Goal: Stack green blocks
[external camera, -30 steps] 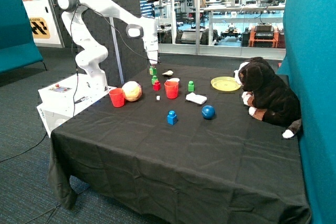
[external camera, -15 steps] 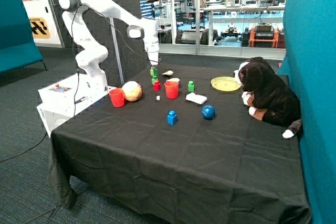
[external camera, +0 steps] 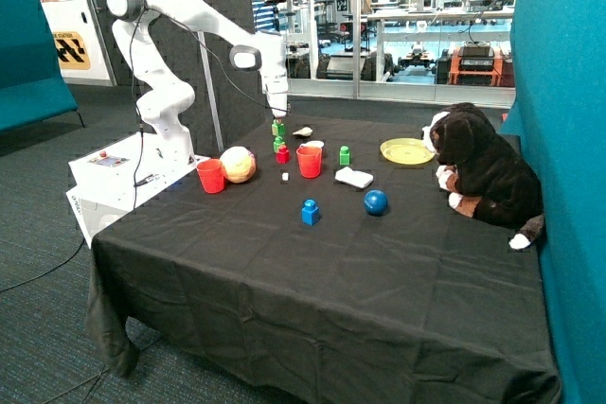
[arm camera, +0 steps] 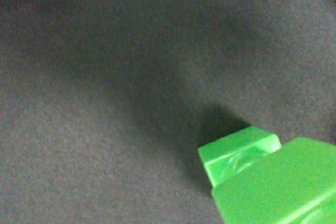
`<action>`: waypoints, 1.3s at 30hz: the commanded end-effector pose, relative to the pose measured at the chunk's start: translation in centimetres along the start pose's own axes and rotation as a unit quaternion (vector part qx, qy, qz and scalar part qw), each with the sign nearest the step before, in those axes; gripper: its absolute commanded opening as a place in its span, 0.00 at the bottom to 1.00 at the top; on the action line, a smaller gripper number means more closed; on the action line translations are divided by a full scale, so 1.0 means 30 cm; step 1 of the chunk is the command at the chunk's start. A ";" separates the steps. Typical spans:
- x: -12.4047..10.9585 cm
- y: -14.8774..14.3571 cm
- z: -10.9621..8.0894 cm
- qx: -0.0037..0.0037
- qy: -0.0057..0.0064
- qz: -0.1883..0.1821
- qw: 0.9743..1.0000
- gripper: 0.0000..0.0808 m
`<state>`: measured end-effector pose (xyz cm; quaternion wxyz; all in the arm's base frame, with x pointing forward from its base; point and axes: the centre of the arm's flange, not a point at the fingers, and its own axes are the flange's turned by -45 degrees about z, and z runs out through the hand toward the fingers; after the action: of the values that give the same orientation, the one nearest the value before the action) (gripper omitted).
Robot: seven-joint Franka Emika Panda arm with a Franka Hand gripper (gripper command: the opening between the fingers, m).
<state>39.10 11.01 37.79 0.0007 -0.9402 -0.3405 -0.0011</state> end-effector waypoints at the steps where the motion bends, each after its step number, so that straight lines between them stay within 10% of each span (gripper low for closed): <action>1: -0.023 -0.025 0.004 0.000 -0.001 0.000 1.000 0.00; 39: -0.011 0.026 0.023 0.000 -0.001 0.007 1.000 0.00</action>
<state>38.63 10.47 37.31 -0.0001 -0.9421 -0.3352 -0.0006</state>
